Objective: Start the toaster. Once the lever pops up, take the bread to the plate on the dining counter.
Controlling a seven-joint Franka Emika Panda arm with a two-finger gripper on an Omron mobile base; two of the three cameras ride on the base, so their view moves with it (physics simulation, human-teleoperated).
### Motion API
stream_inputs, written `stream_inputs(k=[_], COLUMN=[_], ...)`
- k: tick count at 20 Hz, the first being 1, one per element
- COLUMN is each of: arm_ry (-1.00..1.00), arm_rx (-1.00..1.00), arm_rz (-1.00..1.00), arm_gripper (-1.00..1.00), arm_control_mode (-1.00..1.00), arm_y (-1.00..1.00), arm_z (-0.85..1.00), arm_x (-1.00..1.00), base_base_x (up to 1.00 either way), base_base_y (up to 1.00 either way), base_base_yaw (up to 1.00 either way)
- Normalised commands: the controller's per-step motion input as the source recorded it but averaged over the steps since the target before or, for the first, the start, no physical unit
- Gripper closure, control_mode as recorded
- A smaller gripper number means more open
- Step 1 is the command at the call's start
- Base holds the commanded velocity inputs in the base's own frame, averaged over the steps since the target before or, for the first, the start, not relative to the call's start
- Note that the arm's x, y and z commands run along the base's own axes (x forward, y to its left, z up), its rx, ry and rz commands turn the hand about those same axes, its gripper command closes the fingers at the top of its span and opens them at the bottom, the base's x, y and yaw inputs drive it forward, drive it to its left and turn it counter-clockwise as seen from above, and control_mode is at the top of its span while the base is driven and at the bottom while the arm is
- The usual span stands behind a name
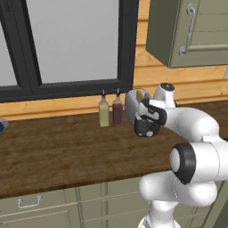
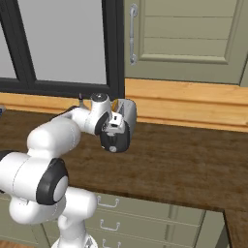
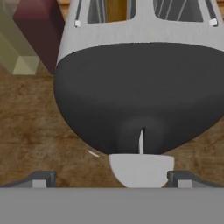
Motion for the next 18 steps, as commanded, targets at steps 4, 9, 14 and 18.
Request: stream_inputs(k=[4,9,14,18], arm_ry=[0.0,0.0,0.0,0.0], arm_rx=[0.0,-0.02,-0.02,-0.02], arm_rz=[0.0,0.0,0.0,0.0], arm_gripper=[-1.0,-1.0,-1.0,-1.0], arm_control_mode=[-1.0,-1.0,-1.0,-1.0], arm_y=[0.0,0.01,0.0,0.0], arm_z=[-0.21,-0.27,-0.39,-0.37], arm_x=[0.01,0.0,0.0,0.0], base_base_x=[0.0,0.0,0.0,0.0], base_base_y=[0.0,0.0,0.0,0.0], base_base_yaw=[0.0,0.0,0.0,0.0])
